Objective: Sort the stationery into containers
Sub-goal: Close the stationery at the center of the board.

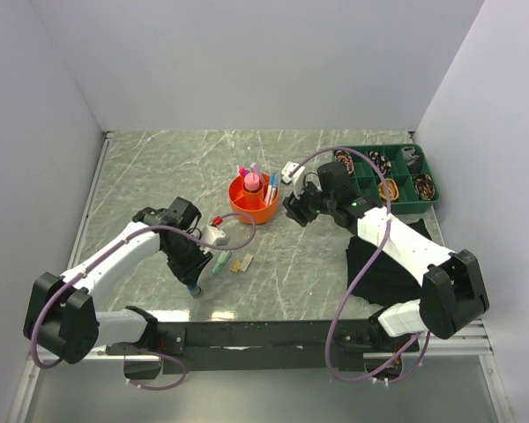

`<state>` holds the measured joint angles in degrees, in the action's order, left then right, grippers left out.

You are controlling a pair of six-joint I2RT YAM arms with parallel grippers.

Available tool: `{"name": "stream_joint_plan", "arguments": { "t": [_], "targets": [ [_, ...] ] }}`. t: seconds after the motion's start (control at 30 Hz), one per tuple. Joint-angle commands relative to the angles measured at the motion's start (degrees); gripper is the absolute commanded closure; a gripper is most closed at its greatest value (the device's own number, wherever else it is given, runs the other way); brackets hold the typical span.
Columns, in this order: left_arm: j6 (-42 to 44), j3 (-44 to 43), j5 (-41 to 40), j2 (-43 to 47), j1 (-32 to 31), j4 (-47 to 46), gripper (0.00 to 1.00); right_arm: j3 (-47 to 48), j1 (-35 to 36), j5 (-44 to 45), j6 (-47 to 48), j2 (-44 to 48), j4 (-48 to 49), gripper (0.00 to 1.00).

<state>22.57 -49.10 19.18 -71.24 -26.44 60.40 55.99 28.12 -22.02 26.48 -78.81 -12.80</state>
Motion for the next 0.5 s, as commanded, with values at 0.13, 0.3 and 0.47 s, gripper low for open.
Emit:
{"name": "stream_joint_plan", "arguments": {
  "t": [0.13, 0.3, 0.47],
  "targets": [
    [-2.3, -1.1, -2.3, -1.7, -0.7, -2.8, 0.99, -1.9, -0.9, -0.1, -0.8, 2.7, 2.8, 0.40],
    [-3.5, -1.0, -5.0, -2.1, -1.2, -4.6, 0.99, -2.4, -1.0, -0.1, -1.0, 2.9, 3.2, 0.40],
    [-7.8, 0.2, -13.1, -1.8, -2.4, -7.5, 0.99, -2.9, -1.0, 0.3, -0.6, 3.3, 3.0, 0.40]
  ]
}}
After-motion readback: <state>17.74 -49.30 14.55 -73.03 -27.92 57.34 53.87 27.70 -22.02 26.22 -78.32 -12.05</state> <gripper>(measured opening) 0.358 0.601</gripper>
